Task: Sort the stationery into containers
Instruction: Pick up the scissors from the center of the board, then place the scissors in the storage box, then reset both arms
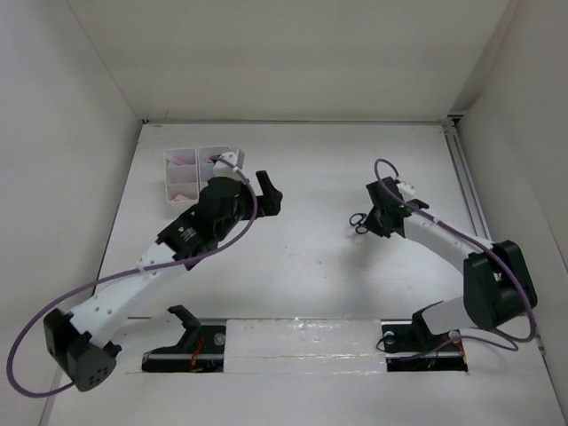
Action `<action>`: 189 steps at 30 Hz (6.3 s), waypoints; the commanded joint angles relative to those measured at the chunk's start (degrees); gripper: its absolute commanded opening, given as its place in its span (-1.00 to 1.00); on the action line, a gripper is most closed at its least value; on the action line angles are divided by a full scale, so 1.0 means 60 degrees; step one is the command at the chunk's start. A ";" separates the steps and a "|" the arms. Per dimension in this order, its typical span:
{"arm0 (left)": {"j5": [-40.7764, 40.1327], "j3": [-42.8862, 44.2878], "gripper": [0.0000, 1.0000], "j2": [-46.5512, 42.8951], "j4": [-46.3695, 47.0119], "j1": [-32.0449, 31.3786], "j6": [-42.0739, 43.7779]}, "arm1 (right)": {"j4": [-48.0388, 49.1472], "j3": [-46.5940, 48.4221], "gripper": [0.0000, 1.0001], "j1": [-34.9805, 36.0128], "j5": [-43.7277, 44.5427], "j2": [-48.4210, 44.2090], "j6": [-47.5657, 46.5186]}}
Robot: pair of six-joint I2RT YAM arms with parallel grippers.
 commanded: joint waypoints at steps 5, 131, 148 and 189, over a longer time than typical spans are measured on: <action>0.3110 0.0424 1.00 0.1518 0.0883 -0.0035 0.0407 | 0.2572 -0.0047 -1.00 0.2143 -0.1491 -0.2475 -0.3745; -0.7699 0.5800 -1.00 0.8829 -0.5064 0.3876 -0.7460 | 0.4067 -0.1013 1.00 0.5283 -0.0568 -0.4704 -0.4948; -0.7699 0.5712 -0.37 0.8801 -0.5237 0.3554 -0.7780 | 0.4242 -0.1101 1.00 0.5283 -0.1111 -0.4704 -0.5036; -0.1063 -0.0529 1.00 -0.4559 -0.2031 0.3115 -0.0209 | -0.2905 0.3879 1.00 0.5371 0.3503 -0.7546 -0.3850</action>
